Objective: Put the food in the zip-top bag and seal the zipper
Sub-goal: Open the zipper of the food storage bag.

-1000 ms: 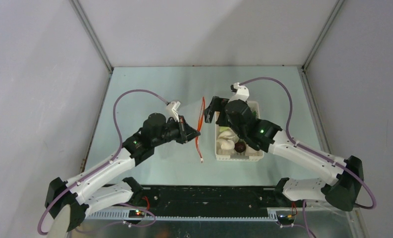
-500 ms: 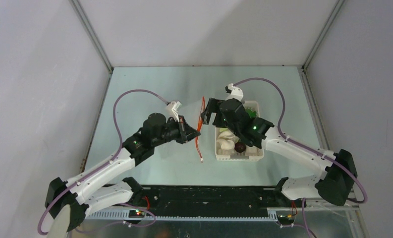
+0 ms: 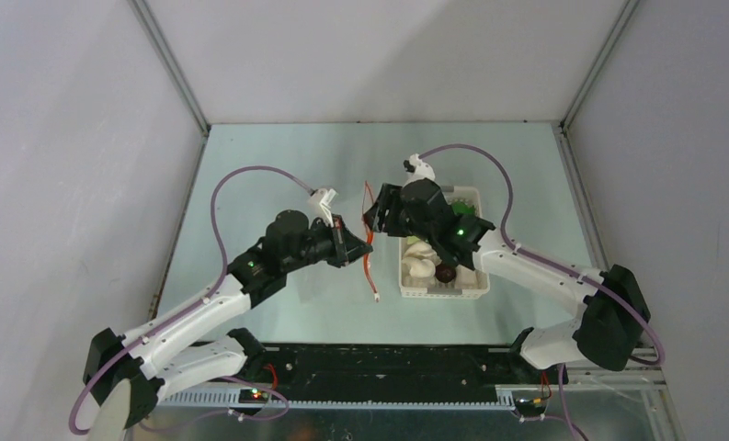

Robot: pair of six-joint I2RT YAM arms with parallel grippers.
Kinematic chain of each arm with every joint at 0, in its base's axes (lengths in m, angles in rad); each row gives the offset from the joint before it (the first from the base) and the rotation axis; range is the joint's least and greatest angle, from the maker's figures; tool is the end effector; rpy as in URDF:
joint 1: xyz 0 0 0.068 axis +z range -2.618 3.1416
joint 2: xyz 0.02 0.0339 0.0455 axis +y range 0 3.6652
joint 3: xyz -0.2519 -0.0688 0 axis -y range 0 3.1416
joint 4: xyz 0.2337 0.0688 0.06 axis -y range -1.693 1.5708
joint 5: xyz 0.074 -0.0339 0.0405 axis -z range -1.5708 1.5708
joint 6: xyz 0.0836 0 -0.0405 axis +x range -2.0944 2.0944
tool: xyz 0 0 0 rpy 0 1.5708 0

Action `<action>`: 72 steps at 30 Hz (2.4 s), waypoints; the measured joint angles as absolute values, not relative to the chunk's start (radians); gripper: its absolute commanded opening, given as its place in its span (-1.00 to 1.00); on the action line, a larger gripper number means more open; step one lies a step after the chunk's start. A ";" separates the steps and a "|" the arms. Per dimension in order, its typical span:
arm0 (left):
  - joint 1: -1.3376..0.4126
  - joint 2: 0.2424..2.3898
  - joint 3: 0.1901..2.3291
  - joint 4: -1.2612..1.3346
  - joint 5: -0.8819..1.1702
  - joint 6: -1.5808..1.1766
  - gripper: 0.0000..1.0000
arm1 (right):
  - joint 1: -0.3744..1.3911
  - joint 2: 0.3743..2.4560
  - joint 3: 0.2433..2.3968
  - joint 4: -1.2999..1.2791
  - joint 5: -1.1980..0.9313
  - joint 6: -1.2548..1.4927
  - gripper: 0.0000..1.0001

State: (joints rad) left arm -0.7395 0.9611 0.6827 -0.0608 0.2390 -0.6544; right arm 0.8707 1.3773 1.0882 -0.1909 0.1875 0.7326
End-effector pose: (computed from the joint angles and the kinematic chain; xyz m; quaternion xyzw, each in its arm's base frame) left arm 0.1812 -0.1921 0.2618 0.1033 0.8068 -0.4427 0.3773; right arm 0.2382 0.2585 0.2795 -0.0103 0.8525 0.3154 0.4167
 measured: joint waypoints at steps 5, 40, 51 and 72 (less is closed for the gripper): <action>-0.744 0.961 0.683 -0.061 0.233 -0.654 -1.00 | 0.871 1.402 1.088 -0.154 0.128 0.744 -0.67; -0.749 0.980 1.029 -0.387 -0.160 -0.656 0.99 | 0.984 1.273 1.056 -0.200 0.252 0.550 -1.00; -0.774 1.105 1.096 -0.457 -0.181 -0.664 0.99 | 1.011 1.273 1.073 -0.214 0.303 0.521 -1.00; -0.785 1.165 1.145 -0.543 -0.253 -0.674 0.99 | 1.035 1.278 1.076 -0.215 0.348 0.495 -1.00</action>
State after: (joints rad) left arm -0.7853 1.1648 1.1446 -0.5426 -0.2531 -0.6743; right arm 1.0351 1.2781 1.0760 -0.2146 0.3485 0.4950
